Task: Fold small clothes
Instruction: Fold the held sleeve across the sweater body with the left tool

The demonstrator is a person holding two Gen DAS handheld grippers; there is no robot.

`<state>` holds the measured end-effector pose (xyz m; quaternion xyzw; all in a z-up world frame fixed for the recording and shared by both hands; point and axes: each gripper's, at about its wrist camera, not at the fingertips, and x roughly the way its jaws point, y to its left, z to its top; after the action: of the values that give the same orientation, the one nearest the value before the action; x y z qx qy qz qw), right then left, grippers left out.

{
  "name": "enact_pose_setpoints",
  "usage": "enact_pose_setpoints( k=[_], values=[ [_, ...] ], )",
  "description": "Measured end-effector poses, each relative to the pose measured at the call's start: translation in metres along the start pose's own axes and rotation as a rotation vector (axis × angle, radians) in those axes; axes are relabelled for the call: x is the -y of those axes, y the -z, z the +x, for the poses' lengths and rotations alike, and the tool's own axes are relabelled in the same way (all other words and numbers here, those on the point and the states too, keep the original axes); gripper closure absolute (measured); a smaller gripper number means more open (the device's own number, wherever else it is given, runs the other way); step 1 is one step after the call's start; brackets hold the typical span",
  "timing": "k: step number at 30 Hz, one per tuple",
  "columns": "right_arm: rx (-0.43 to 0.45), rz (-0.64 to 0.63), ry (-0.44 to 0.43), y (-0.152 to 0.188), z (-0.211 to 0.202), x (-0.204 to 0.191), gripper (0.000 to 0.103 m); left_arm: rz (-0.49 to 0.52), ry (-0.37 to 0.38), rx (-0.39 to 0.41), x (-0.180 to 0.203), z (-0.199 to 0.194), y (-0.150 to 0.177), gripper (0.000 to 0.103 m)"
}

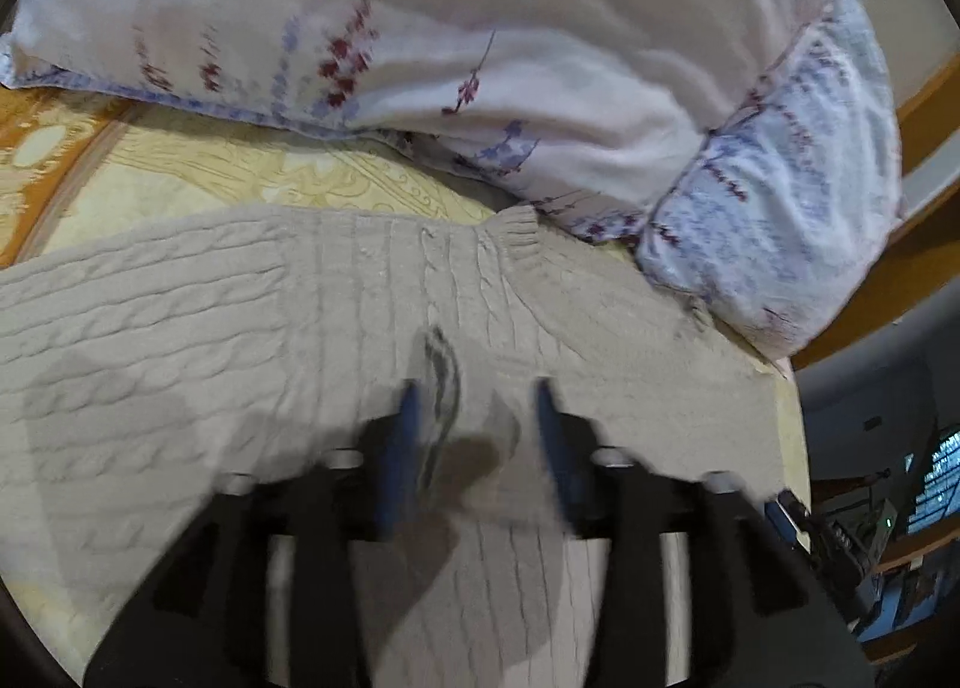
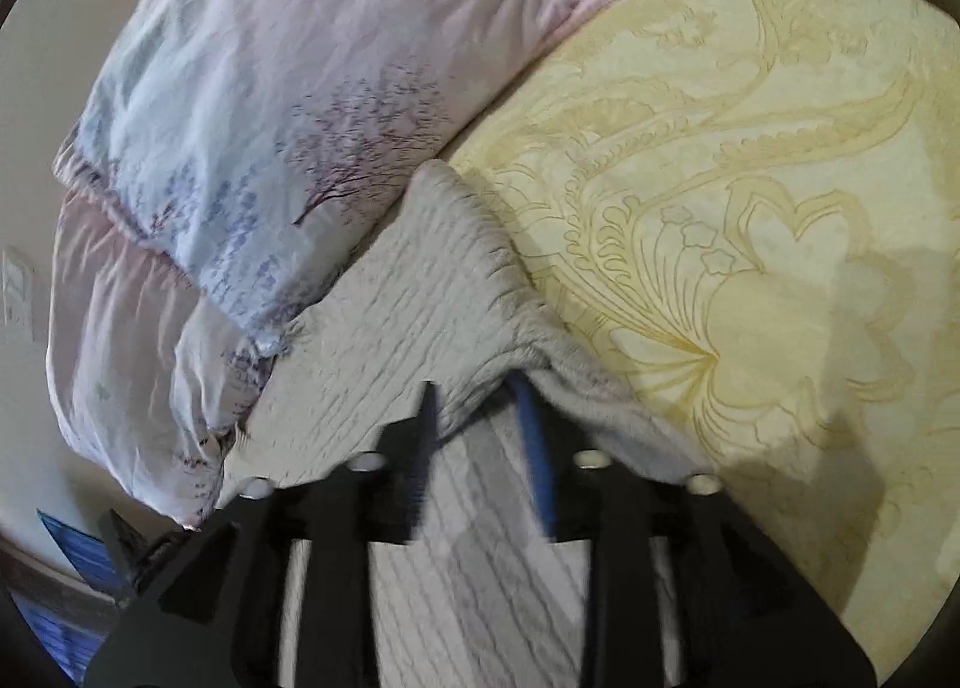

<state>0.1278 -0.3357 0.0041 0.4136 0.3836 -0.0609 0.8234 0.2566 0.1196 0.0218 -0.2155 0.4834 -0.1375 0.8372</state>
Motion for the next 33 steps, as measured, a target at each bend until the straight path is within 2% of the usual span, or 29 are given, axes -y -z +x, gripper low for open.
enact_pose_setpoints(
  k=[1,2,5,9,13,15,19,22,29,31,33],
  values=[
    [0.004,-0.02,-0.004,0.001,-0.004,-0.003,0.053,0.005,0.0,0.019,-0.006,-0.017,0.008,0.042],
    [0.007,-0.042,-0.005,0.003,-0.008,-0.007,0.051,0.003,0.0,0.03,-0.011,-0.029,0.014,0.038],
    [0.001,-0.125,-0.018,0.009,-0.018,-0.022,0.041,-0.037,0.003,0.061,-0.039,-0.07,0.035,0.037],
    [-0.042,-0.216,-0.054,0.021,-0.02,-0.04,0.039,-0.178,-0.075,0.145,-0.101,-0.134,0.064,0.038],
    [-0.09,-0.251,-0.085,0.032,-0.014,-0.055,0.038,-0.347,-0.176,0.219,-0.163,-0.176,0.079,0.039],
    [-0.111,-0.265,-0.098,0.037,-0.009,-0.061,0.038,-0.453,-0.177,0.254,-0.195,-0.19,0.086,0.04],
    [-0.139,-0.275,-0.107,0.044,-0.004,-0.067,0.038,-0.59,-0.178,0.29,-0.232,-0.2,0.095,0.046],
    [-0.138,-0.279,-0.104,0.045,-0.005,-0.069,0.038,-0.656,-0.145,0.309,-0.247,-0.201,0.098,0.048],
    [-0.144,-0.28,-0.099,0.045,-0.004,-0.069,0.034,-0.749,-0.141,0.407,-0.269,-0.211,0.099,0.049],
    [-0.148,-0.276,-0.1,0.045,-0.002,-0.069,0.034,-0.771,-0.144,0.431,-0.276,-0.214,0.098,0.053],
    [-0.15,-0.275,-0.101,0.045,-0.002,-0.068,0.034,-0.79,-0.15,0.448,-0.283,-0.215,0.097,0.065]
  ],
)
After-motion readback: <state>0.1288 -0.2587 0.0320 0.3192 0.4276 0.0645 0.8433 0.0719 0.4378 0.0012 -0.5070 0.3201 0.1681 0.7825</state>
